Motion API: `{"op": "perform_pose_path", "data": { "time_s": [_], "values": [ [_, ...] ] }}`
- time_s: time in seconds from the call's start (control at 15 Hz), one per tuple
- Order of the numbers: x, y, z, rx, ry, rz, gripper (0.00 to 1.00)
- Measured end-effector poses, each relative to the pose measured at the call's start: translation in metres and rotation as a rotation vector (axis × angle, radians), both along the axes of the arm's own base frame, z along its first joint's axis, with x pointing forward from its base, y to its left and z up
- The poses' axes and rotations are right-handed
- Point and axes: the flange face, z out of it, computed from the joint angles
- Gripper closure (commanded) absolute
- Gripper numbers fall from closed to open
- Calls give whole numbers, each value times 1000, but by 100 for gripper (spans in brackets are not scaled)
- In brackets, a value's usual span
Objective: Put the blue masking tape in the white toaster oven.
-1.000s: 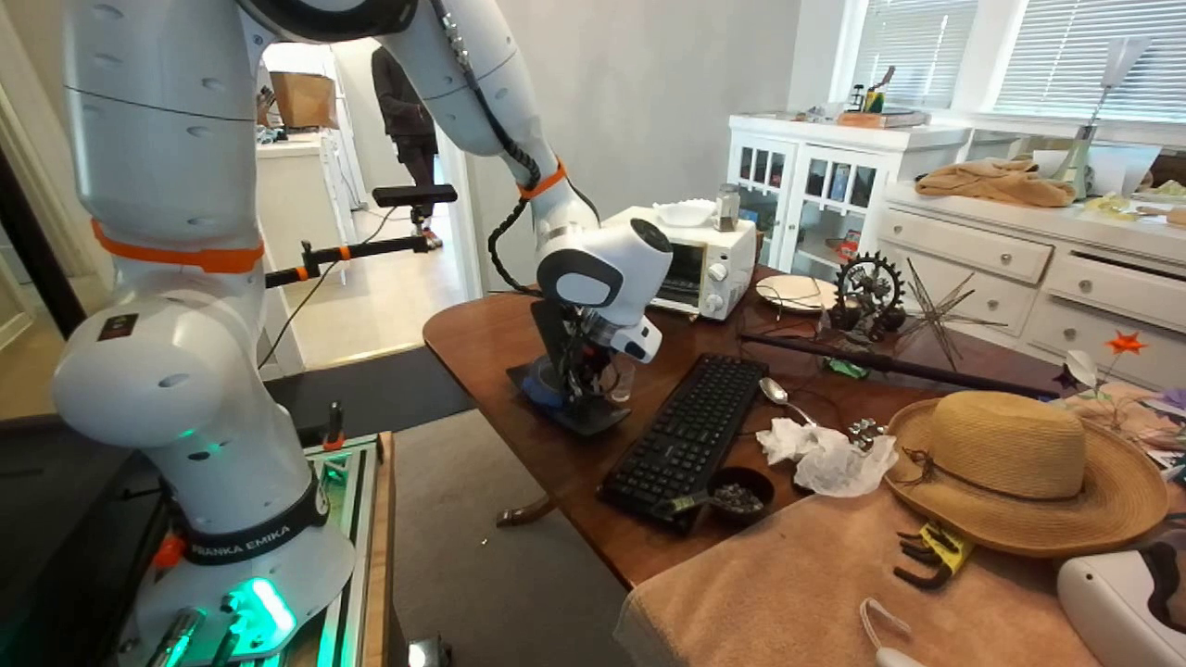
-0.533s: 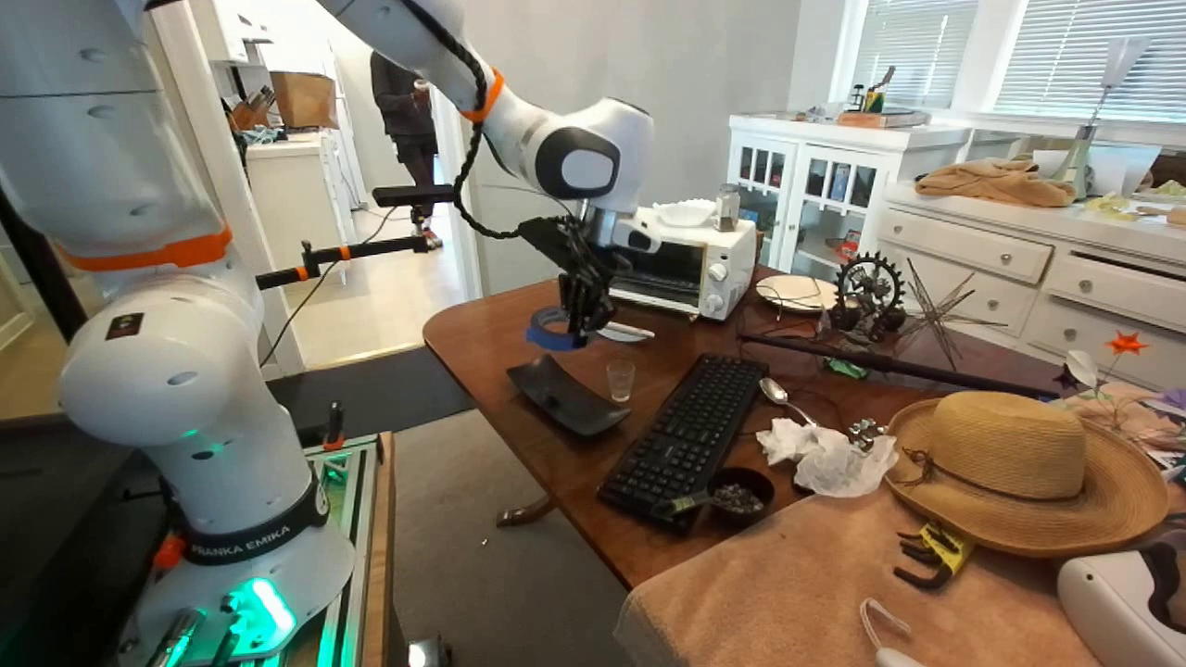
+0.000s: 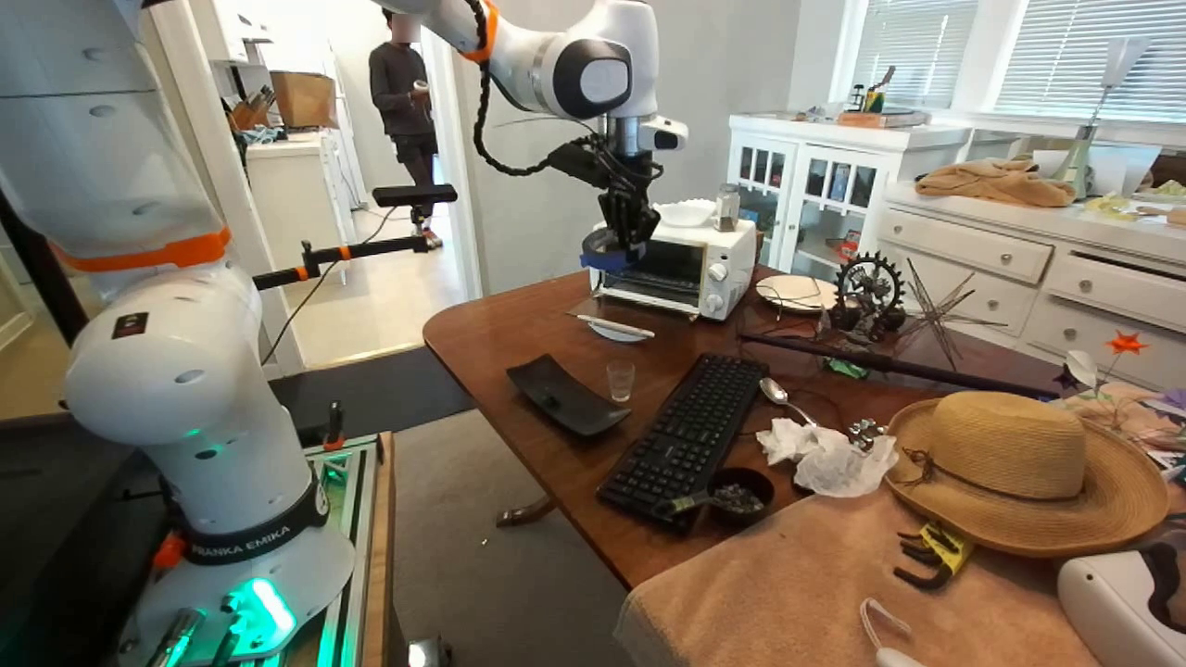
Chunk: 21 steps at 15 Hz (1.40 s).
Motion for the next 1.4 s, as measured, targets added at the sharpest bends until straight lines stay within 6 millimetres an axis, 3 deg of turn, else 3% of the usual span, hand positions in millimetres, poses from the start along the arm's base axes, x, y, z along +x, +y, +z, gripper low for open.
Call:
{"op": "perform_pose_path", "data": {
  "time_s": [0.2, 0.27, 0.6, 0.87, 1.07, 1.4],
  "values": [
    [13, 12, -12, 41, 2, 3, 81],
    [15, 13, -14, 43, 5, 3, 95],
    [20, 12, -20, 45, 17, -23, 95],
    [60, 21, -47, 81, 9, -83, 95],
    [98, 43, -71, 117, -6, -81, 95],
    [139, 112, -99, 162, -30, 3, 95]
  ]
}}
